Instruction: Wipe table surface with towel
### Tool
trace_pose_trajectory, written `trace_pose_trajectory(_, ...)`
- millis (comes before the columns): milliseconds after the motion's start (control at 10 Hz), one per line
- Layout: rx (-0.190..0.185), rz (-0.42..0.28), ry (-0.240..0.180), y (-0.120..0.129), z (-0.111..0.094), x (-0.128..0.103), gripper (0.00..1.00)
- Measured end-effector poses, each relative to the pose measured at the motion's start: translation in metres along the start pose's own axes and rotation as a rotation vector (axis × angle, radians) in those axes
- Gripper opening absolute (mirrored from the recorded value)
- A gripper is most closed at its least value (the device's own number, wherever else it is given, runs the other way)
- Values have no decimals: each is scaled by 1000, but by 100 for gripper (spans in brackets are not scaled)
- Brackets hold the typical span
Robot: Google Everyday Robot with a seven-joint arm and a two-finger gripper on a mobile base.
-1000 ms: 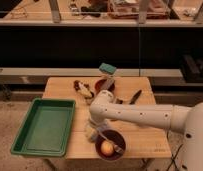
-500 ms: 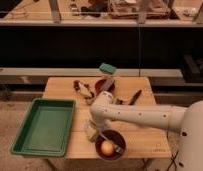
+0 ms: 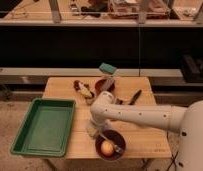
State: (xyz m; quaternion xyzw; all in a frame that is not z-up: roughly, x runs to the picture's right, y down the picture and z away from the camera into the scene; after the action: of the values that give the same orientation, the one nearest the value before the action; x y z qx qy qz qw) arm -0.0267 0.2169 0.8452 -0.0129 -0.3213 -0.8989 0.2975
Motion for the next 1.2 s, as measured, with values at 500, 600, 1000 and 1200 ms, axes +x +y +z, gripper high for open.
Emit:
trace_pose_trajectory(500, 12, 0, -5, -2, -4, -2, 0)
trace_pose_trajectory(600, 63, 17, 39, 2, -5, 5, 0)
trace_pose_trajectory(1000, 184, 65, 188, 46, -22, 50, 0)
trace_pose_trajectory(1200, 204, 57, 200, 53, -24, 69, 0)
